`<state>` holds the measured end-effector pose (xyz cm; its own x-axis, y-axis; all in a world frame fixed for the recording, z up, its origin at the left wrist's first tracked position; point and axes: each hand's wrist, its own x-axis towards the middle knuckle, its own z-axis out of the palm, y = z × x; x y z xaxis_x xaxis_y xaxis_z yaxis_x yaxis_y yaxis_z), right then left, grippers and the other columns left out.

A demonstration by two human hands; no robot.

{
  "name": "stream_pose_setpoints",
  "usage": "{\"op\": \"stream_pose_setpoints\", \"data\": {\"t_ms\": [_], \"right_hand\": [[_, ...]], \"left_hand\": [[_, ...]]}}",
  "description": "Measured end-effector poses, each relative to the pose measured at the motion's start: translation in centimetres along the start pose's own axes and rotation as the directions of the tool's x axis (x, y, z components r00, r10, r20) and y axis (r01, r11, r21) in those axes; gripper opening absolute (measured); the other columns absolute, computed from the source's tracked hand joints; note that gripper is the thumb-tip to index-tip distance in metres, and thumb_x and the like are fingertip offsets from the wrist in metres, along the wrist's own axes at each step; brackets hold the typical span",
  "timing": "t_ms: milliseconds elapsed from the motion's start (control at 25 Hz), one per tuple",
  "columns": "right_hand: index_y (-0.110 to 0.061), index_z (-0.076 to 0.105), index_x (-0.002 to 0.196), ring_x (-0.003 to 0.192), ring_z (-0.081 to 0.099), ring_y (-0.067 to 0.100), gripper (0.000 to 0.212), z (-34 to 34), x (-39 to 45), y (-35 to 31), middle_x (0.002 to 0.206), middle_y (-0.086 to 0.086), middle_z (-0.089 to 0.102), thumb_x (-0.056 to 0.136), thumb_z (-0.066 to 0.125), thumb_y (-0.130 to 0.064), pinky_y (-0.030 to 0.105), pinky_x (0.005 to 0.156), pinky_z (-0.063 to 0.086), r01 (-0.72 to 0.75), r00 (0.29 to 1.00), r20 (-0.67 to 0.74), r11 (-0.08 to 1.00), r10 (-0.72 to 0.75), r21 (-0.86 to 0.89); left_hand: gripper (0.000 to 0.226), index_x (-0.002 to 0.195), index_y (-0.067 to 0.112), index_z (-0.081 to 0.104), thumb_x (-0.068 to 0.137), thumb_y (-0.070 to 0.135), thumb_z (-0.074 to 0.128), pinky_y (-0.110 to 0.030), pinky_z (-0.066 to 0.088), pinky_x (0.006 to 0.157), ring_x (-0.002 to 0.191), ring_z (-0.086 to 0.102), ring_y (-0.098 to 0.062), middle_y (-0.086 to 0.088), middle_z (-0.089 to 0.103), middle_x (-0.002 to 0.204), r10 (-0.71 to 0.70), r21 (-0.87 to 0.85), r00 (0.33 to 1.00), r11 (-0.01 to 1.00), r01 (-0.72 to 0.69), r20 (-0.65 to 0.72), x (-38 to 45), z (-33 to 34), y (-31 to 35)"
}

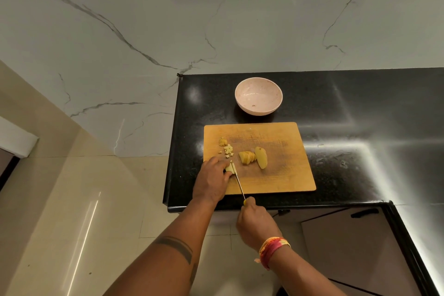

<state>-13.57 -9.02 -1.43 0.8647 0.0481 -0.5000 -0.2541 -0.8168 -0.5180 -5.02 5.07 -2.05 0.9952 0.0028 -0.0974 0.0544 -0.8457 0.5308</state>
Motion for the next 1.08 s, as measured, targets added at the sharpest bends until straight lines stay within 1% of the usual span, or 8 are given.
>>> {"op": "stream_pose_setpoints", "data": {"t_ms": [160, 360, 600, 760, 920, 1080], "right_hand": [[-0.02, 0.044, 0.1, 0.063, 0.06, 0.016, 0.015, -0.4, 0.2, -0.8, 0.075, 0.001, 0.063, 0.106, 0.031, -0.026, 0.032, 0.052, 0.041, 0.024, 0.999, -0.041, 0.999, -0.023, 0.032], [-0.015, 0.046, 0.102, 0.066, 0.06, 0.021, 0.014, -0.8, 2.4, -2.3, 0.08, 0.006, 0.063, 0.102, 0.033, -0.021, 0.034, 0.055, 0.044, 0.023, 1.0, -0.02, 1.0, -0.023, 0.013], [-0.015, 0.044, 0.102, 0.066, 0.058, 0.022, 0.01, -0.7, 3.3, -2.6, 0.08, 0.006, 0.06, 0.101, 0.035, -0.019, 0.037, 0.06, 0.05, 0.037, 0.999, -0.012, 0.999, -0.037, -0.035], [-0.014, 0.045, 0.103, 0.065, 0.058, 0.02, 0.011, -0.8, 3.1, -2.2, 0.079, 0.006, 0.06, 0.1, 0.035, -0.017, 0.036, 0.059, 0.049, 0.029, 0.999, 0.015, 0.999, -0.028, -0.038], [-0.016, 0.046, 0.104, 0.068, 0.061, 0.02, 0.014, -0.3, 1.2, -0.8, 0.08, 0.005, 0.063, 0.102, 0.033, -0.021, 0.032, 0.053, 0.04, -0.011, 0.999, 0.045, 1.0, 0.012, -0.02], [-0.019, 0.045, 0.102, 0.064, 0.061, 0.017, 0.017, -0.3, -0.2, -0.2, 0.077, 0.002, 0.063, 0.106, 0.031, -0.026, 0.031, 0.052, 0.038, 0.0, 1.0, 0.019, 1.0, 0.0, 0.015]], "left_hand": [[0.04, 0.139, 0.024, 0.061, 0.099, 0.027, 0.064, -0.03, 0.042, 0.106, 0.126, 0.046, -0.015, 0.005, 0.055, 0.136, -0.03, -0.024, 0.999, 0.999, 0.03, -0.009, 0.0, 0.1, 0.2], [0.034, 0.133, 0.023, 0.066, 0.099, 0.023, 0.064, -0.033, 0.045, 0.104, 0.124, 0.049, -0.016, 0.003, 0.059, 0.133, -0.064, -0.048, 0.998, 0.997, 0.064, -0.012, 0.2, 0.3, 0.1], [0.031, 0.129, 0.02, 0.068, 0.099, 0.024, 0.065, -0.029, 0.044, 0.099, 0.121, 0.052, -0.015, 0.002, 0.061, 0.129, -0.068, -0.046, 0.997, 0.997, 0.067, -0.021, 0.5, 0.5, -0.1], [0.031, 0.129, 0.023, 0.068, 0.098, 0.025, 0.065, -0.032, 0.047, 0.099, 0.119, 0.051, -0.016, 0.002, 0.062, 0.127, -0.104, -0.061, 0.995, 0.993, 0.104, 0.0, 0.5, 0.5, -0.1], [0.033, 0.13, 0.022, 0.068, 0.097, 0.025, 0.067, -0.031, 0.047, 0.098, 0.118, 0.053, -0.016, 0.002, 0.062, 0.127, -0.096, -0.053, 0.995, 0.994, 0.095, -0.018, 0.4, 0.3, 0.2], [0.03, 0.125, 0.023, 0.07, 0.096, 0.024, 0.07, -0.031, 0.051, 0.091, 0.109, 0.057, -0.015, 0.002, 0.065, 0.121, -0.092, -0.086, 0.995, 0.992, 0.088, -0.044, 0.0, 0.2, 0.1]]}}
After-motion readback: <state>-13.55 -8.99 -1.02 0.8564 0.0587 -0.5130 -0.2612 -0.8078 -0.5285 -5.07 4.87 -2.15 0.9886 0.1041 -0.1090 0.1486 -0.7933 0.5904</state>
